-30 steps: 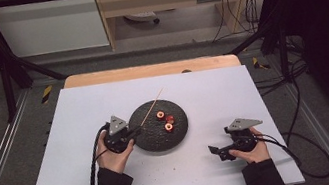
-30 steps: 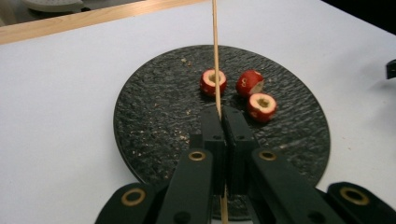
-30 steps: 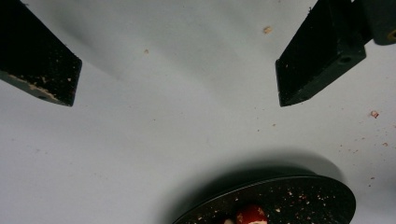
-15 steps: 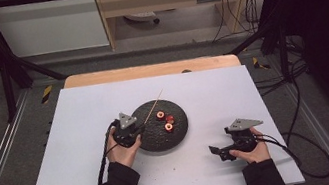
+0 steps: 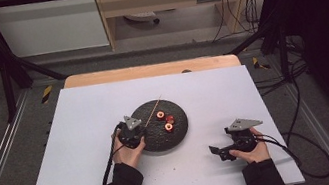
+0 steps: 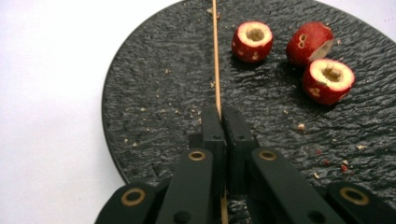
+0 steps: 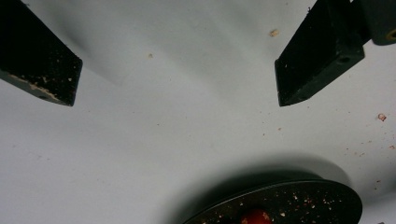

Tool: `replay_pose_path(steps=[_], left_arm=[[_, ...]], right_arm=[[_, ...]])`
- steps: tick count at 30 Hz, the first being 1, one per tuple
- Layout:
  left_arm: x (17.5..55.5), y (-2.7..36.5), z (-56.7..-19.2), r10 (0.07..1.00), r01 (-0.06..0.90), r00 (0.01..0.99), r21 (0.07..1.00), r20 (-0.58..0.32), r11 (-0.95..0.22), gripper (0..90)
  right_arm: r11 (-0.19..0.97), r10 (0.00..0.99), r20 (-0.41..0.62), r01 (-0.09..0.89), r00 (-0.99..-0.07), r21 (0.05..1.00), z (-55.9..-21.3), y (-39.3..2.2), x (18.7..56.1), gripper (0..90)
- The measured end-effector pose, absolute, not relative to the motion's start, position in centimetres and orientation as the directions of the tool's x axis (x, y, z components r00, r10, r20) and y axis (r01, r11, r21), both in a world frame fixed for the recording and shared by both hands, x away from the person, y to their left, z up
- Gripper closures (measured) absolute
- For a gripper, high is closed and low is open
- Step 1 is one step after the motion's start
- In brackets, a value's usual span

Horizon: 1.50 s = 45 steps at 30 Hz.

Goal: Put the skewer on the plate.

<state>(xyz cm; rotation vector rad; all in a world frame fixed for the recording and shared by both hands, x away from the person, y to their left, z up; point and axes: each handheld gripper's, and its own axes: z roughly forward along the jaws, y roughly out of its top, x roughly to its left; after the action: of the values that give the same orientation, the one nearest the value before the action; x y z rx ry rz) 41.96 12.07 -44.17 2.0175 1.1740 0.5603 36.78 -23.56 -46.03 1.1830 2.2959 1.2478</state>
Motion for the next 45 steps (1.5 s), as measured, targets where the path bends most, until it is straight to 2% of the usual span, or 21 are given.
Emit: replay_pose_path(steps=[14, 18, 24, 32, 40, 45], left_arm=[[42.0, 11.7, -44.5, 0.87, 0.562, 0.493, 0.761, 0.007, -0.324, 87.1], [41.9, 11.8, -44.4, 0.856, 0.558, 0.517, 0.76, -0.004, -0.333, 81.5], [41.3, 12.5, -43.6, 0.824, 0.525, 0.567, 0.774, -0.009, -0.353, 67.1], [40.2, 14.8, -42.3, 0.773, 0.495, 0.633, 0.787, -0.038, -0.368, 42.9], [38.9, 17.8, -42.0, 0.731, 0.473, 0.682, 0.783, -0.036, -0.403, 24.1], [37.8, 19.9, -42.3, 0.725, 0.463, 0.689, 0.788, -0.031, -0.406, 16.6]], right_arm=[[0.296, 0.766, 0.133, 0.528, -0.629, 0.796, -46.0, -23.5, 36.8, 1.2], [0.294, 0.767, 0.135, 0.53, -0.628, 0.795, -46.0, -23.5, 36.7, 1.2], [0.295, 0.766, 0.133, 0.528, -0.628, 0.796, -46.0, -23.6, 36.7, 1.2], [0.292, 0.768, 0.134, 0.529, -0.627, 0.796, -46.0, -23.5, 36.7, 1.2], [0.289, 0.768, 0.138, 0.529, -0.626, 0.798, -46.0, -23.6, 36.7, 1.2], [0.291, 0.766, 0.138, 0.53, -0.628, 0.797, -46.0, -23.5, 36.6, 1.0]])
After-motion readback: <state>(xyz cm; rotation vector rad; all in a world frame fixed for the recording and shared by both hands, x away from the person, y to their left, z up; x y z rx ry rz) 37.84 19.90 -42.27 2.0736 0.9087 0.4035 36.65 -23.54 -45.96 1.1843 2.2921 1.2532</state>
